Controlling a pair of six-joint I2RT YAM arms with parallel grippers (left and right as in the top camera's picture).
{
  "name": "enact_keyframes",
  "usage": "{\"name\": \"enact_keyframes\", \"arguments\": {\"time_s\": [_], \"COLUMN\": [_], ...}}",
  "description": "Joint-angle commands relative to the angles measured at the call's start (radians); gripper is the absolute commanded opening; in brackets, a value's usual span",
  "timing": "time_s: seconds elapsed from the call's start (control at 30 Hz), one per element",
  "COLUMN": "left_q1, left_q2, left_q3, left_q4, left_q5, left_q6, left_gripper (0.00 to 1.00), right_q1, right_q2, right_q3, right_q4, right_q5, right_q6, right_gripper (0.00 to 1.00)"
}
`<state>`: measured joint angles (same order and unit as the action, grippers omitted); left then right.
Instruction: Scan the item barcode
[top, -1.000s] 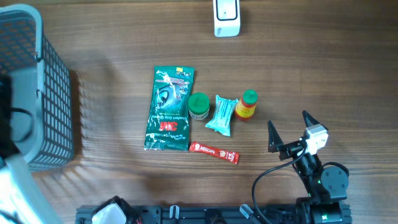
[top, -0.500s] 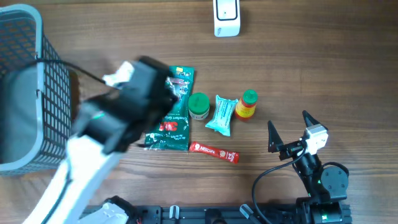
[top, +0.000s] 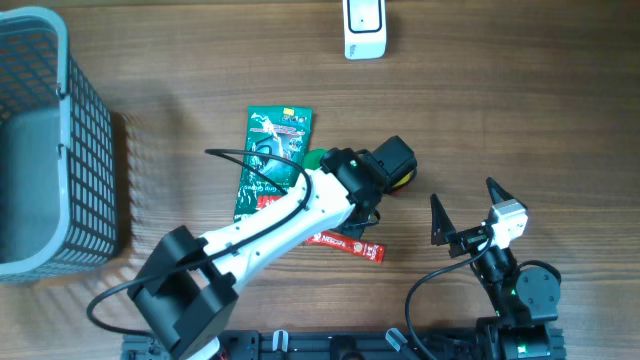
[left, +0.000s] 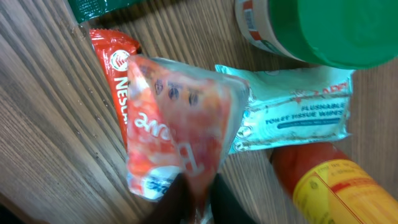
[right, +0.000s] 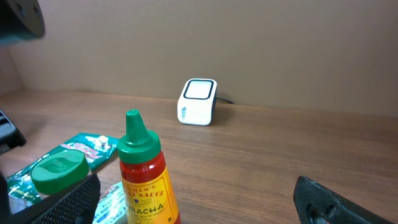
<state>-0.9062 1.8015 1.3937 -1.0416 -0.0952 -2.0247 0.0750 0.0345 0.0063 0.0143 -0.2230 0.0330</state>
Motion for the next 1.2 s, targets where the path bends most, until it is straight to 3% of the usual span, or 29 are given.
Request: {"name": "enact_keyframes", "arguments": {"time_s": [0.0, 0.03, 0.07, 0.2, 0.33, 0.43, 0.5, 0.53, 0.6, 0.63, 0.7, 0.73, 0.77, 0.83, 0.87, 0.97, 1.07, 1.17], "left_q1": [0.000, 0.000, 0.001, 0.001, 0.001, 0.001, 0.020, 0.057, 0.171, 0.218, 0.277, 0.290, 0.298, 0.298, 0.304, 0.329, 0.413, 0.536], "left_q2": [0.013, 0.013, 0.011, -0.068, -0.286, -0.425, -0.499, -0.521, -0.529, -0.529, -0.530, -0.532, -0.532, -0.532, -0.548, -0.633, -0.787, -0.991], "left_q3": [-0.010, -0.010, -0.010, -0.010, -0.008, -0.008, -0.008, -0.008, -0.008, -0.008, -0.008, -0.008, -0.008, -0.008, -0.008, -0.008, -0.010, -0.022], "left_q4": [-0.016, -0.042, -0.076, -0.151, -0.107, 0.074, 0.412, 0.692, 1.204, 1.315, 1.365, 1.355, 1.270, 1.042, 0.896, 0.607, 0.540, 0.534], "left_q5": [-0.046, -0.075, -0.095, -0.242, -0.673, -1.051, -1.267, -1.281, -1.019, -0.872, -0.782, -0.777, -0.776, -0.750, -0.608, -0.243, -0.039, 0.075], "left_q6": [-0.157, -0.157, -0.156, -0.113, 0.224, 0.563, 0.978, 1.293, 2.002, 2.234, 2.412, 2.461, 2.527, 2.541, 2.530, 2.242, 2.139, 2.052], "left_gripper": [0.43, 0.61, 1.00, 1.00, 1.00, 1.00, 1.00, 1.00, 1.00, 1.00, 1.00, 1.00, 1.00, 1.00, 1.00, 1.00, 1.00, 1.00], "right_q1": [0.000, 0.000, 0.000, 0.000, 0.000, 0.000, 0.000, 0.000, 0.000, 0.000, 0.000, 0.000, 0.000, 0.000, 0.000, 0.000, 0.000, 0.000], "right_q2": [-0.005, -0.005, -0.005, -0.005, -0.005, -0.005, -0.005, -0.005, -0.005, -0.005, -0.005, -0.005, -0.005, -0.005, -0.005, -0.005, -0.005, -0.005], "right_q3": [-0.001, -0.001, -0.001, -0.001, -0.001, -0.001, -0.001, -0.001, -0.001, -0.001, -0.001, -0.001, -0.001, -0.001, -0.001, -0.001, -0.001, -0.001], "right_q4": [0.002, 0.002, 0.002, 0.002, 0.002, 0.002, 0.002, 0.002, 0.002, 0.002, 0.002, 0.002, 0.002, 0.002, 0.002, 0.010, 0.017, 0.018], "right_q5": [0.009, 0.009, 0.009, 0.009, 0.009, 0.009, 0.009, 0.009, 0.009, 0.009, 0.011, 0.014, 0.011, 0.000, -0.007, -0.121, -0.306, -0.507], "right_q6": [-0.006, -0.006, -0.006, -0.006, -0.006, -0.006, -0.006, -0.006, -0.006, -0.006, -0.007, -0.006, -0.002, 0.087, 0.290, 0.838, 0.857, 0.895], "right_gripper": [1.00, 1.00, 1.00, 1.00, 1.00, 1.00, 1.00, 1.00, 1.00, 1.00, 1.00, 1.00, 1.00, 1.00, 1.00, 1.00, 1.00, 1.00]}}
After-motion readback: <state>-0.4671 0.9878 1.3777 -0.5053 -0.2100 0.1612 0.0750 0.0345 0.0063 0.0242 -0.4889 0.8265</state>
